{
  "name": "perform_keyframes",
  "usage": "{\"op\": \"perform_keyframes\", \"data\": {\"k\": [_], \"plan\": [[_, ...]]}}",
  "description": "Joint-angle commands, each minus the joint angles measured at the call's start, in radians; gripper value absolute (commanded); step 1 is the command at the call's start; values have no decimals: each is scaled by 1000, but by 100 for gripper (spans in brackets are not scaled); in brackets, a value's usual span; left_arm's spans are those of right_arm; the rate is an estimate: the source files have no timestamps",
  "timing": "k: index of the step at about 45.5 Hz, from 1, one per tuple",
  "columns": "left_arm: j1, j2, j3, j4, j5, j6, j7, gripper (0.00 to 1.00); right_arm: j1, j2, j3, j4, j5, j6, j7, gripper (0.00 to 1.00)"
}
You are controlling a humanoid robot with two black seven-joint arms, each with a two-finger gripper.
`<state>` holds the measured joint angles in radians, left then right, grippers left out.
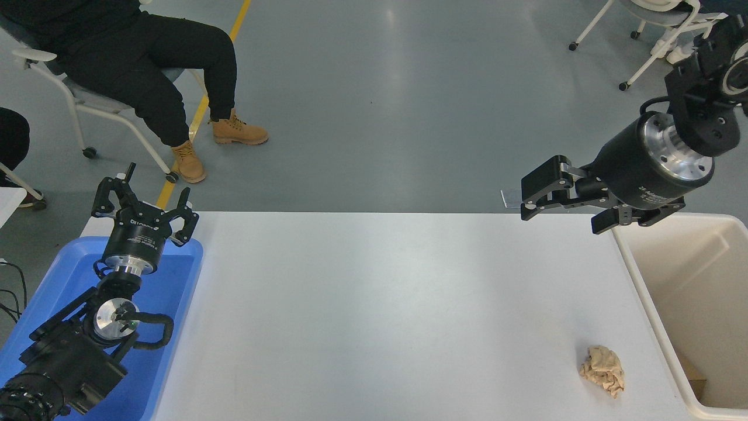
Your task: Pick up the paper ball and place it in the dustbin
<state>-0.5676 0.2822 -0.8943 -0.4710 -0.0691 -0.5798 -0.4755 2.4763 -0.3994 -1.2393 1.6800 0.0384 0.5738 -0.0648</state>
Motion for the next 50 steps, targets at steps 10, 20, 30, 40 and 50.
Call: {"op": "perform_keyframes", "data": {"k": [10, 20, 30, 40, 50], "plan": [[0, 0, 0, 0, 0, 0, 0, 99, -2, 8, 0, 0, 0, 0, 0, 100], [0, 0, 0, 0, 0, 0, 0, 99, -2, 16, 1, -3, 0, 0, 0, 100], [0, 0, 0, 0, 0, 0, 0, 99, -4, 14, 0, -6, 1, 0, 0, 100], [0, 0, 0, 0, 0, 0, 0, 99, -14, 16, 0, -16, 3, 0, 0, 100], [0, 0, 0, 0, 0, 0, 0, 99, -46, 16, -6, -23, 1, -2, 0, 100]]}}
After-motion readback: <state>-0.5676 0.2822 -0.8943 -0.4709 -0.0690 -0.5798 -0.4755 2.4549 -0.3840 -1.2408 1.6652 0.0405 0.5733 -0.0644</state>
